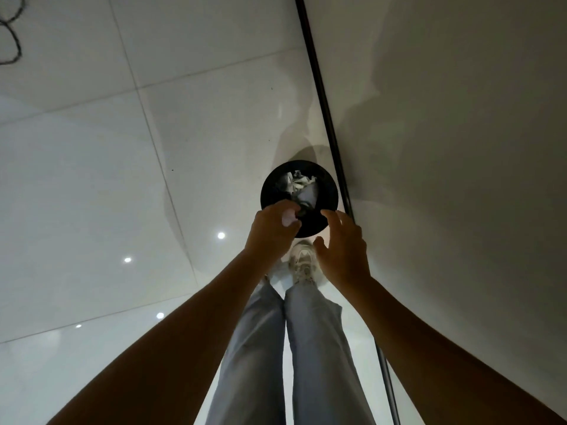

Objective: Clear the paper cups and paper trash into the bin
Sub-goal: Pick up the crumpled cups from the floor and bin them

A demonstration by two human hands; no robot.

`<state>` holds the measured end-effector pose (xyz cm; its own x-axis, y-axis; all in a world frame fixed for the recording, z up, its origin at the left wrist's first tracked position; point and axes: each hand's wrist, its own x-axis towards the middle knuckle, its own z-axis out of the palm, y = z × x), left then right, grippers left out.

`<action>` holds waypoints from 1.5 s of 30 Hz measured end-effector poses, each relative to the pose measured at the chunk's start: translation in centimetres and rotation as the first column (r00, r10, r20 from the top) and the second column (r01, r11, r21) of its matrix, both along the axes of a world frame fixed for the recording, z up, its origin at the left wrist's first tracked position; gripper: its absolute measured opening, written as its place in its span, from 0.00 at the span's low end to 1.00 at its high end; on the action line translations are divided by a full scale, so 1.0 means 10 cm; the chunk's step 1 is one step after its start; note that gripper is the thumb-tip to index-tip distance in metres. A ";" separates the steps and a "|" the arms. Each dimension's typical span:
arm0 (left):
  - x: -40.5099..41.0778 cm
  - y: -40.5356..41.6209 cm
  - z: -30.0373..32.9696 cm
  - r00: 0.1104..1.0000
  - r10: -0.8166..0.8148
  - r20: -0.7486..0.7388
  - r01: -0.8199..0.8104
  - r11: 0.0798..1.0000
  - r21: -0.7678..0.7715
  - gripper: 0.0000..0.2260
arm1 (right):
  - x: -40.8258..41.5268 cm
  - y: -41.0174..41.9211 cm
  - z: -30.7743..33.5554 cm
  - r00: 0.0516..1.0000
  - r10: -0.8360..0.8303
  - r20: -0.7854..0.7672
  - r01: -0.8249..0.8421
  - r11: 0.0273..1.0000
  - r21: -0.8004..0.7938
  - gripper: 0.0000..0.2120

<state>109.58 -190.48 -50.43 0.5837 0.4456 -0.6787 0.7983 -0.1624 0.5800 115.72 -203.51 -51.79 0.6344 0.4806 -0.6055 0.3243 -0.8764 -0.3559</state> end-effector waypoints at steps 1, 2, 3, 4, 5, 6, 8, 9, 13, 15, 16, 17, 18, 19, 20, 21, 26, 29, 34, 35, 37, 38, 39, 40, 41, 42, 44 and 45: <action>0.08 0.00 -0.04 1.000 -0.019 0.002 0.019 1.000 -0.010 0.14 | 0.02 -0.01 0.00 1.000 -0.012 0.004 0.012 1.000 -0.002 0.26; 0.15 0.01 -0.07 0.999 -0.035 -0.005 0.034 0.999 -0.018 0.15 | 0.04 -0.02 0.00 1.000 -0.018 0.012 0.018 1.000 0.001 0.25; 0.21 0.02 -0.10 0.999 -0.046 -0.019 0.045 0.999 -0.021 0.15 | 0.07 -0.02 0.01 1.000 -0.018 0.021 0.018 1.000 0.008 0.25; 0.25 0.03 -0.12 0.998 -0.056 -0.033 0.055 0.998 -0.018 0.15 | 0.10 -0.03 0.01 0.999 -0.015 0.031 0.014 1.000 0.017 0.25; 0.27 0.05 -0.13 0.997 -0.065 -0.040 0.065 0.998 -0.011 0.15 | 0.13 -0.02 0.03 0.999 -0.009 0.040 0.008 1.000 0.020 0.25; 0.27 0.06 -0.12 0.996 -0.073 -0.041 0.073 0.997 -0.004 0.15 | 0.16 -0.01 0.05 0.999 -0.001 0.045 0.000 1.000 0.021 0.25; 0.21 0.07 -0.05 0.995 -0.094 -0.038 0.094 0.996 0.009 0.15 | 0.20 0.02 0.12 0.998 0.022 0.054 -0.023 0.999 0.025 0.25; 0.15 0.08 0.01 0.993 -0.111 -0.044 0.112 0.993 0.025 0.15 | 0.21 0.04 0.16 0.998 0.037 0.055 -0.038 0.999 0.028 0.25; -0.19 0.04 0.38 0.985 -0.153 -0.086 0.162 0.980 0.112 0.16 | 0.18 0.17 0.45 0.988 0.150 0.042 -0.151 0.988 0.035 0.25; -0.39 0.02 0.61 0.983 -0.154 -0.102 0.168 0.976 0.142 0.17 | 0.11 0.27 0.66 0.966 0.252 0.048 -0.254 0.966 0.038 0.27; -0.49 0.00 0.73 0.983 -0.152 -0.108 0.167 0.974 0.154 0.17 | 0.07 0.33 0.78 0.952 0.302 0.055 -0.305 0.951 0.045 0.27; -0.60 -0.01 0.85 0.982 -0.150 -0.112 0.168 0.971 0.169 0.17 | 0.01 0.38 0.90 0.934 0.353 0.060 -0.356 0.933 0.055 0.27; -0.71 -0.03 0.98 0.983 -0.144 -0.117 0.165 0.968 0.189 0.17 | -0.05 0.45 1.02 0.911 0.408 0.064 -0.411 0.910 0.057 0.27; -0.83 -0.04 1.10 0.983 -0.135 -0.125 0.160 0.963 0.215 0.17 | -0.12 0.53 1.14 0.880 0.470 0.067 -0.473 0.880 0.042 0.27; -0.95 -0.05 1.22 0.983 -0.121 -0.138 0.153 0.957 0.247 0.18 | -0.20 0.61 1.27 0.840 0.537 0.072 -0.540 0.842 0.019 0.26; -1.09 -0.07 1.35 0.982 -0.104 -0.156 0.145 0.949 0.280 0.18 | -0.30 0.69 1.40 0.793 0.603 0.087 -0.606 0.795 0.007 0.26; -1.89 -0.24 2.00 0.970 0.062 -0.234 0.045 0.902 0.429 0.18 | -0.99 0.91 2.09 0.529 0.837 0.142 -0.847 0.530 0.032 0.26; -2.47 -0.48 2.34 0.945 0.208 -0.254 -0.060 0.870 0.489 0.18 | -1.58 0.90 2.44 0.375 0.914 0.156 -0.927 0.373 0.043 0.25; -3.56 -1.14 2.69 0.847 0.469 -0.249 -0.280 0.793 0.542 0.17 | -2.74 0.58 2.81 0.098 0.974 0.204 -0.994 0.089 0.057 0.25; -3.78 -1.32 2.74 0.821 0.513 -0.251 -0.318 0.775 0.546 0.17 | -2.97 0.48 2.86 0.052 0.977 0.209 -0.998 0.041 0.057 0.25; -4.26 -1.73 2.80 0.757 0.601 -0.256 -0.402 0.737 0.543 0.17 | -3.44 0.24 2.95 -0.045 0.973 0.227 -0.997 -0.059 0.055 0.26; -4.50 -1.96 2.83 0.723 0.639 -0.262 -0.442 0.720 0.535 0.17 | -3.69 0.09 2.98 -0.095 0.968 0.232 -0.993 -0.109 0.049 0.26; -4.74 -2.19 2.87 0.690 0.673 -0.269 -0.478 0.702 0.528 0.17 | -3.93 -0.07 3.01 -0.141 0.962 0.232 -0.987 -0.155 0.041 0.26; -4.96 -2.44 2.91 0.653 0.708 -0.270 -0.516 0.676 0.526 0.17 | -4.17 -0.24 3.04 -0.187 0.955 0.229 -0.979 -0.200 0.032 0.26; -5.17 -2.70 2.95 0.611 0.745 -0.269 -0.556 0.645 0.525 0.17 | -4.40 -0.42 3.07 -0.236 0.946 0.223 -0.969 -0.247 0.023 0.26; -5.37 -2.97 3.00 0.564 0.782 -0.265 -0.597 0.608 0.523 0.17 | -4.65 -0.61 3.09 -0.286 0.934 0.216 -0.955 -0.296 0.016 0.25; -5.74 -3.49 3.09 0.455 0.855 -0.249 -0.678 0.513 0.526 0.17 | -5.13 -0.97 3.13 -0.394 0.895 0.212 -0.915 -0.404 0.009 0.25; -5.90 -3.74 3.12 0.393 0.888 -0.238 -0.714 0.458 0.530 0.17 | -5.37 -1.15 3.15 -0.448 0.869 0.212 -0.888 -0.460 0.010 0.25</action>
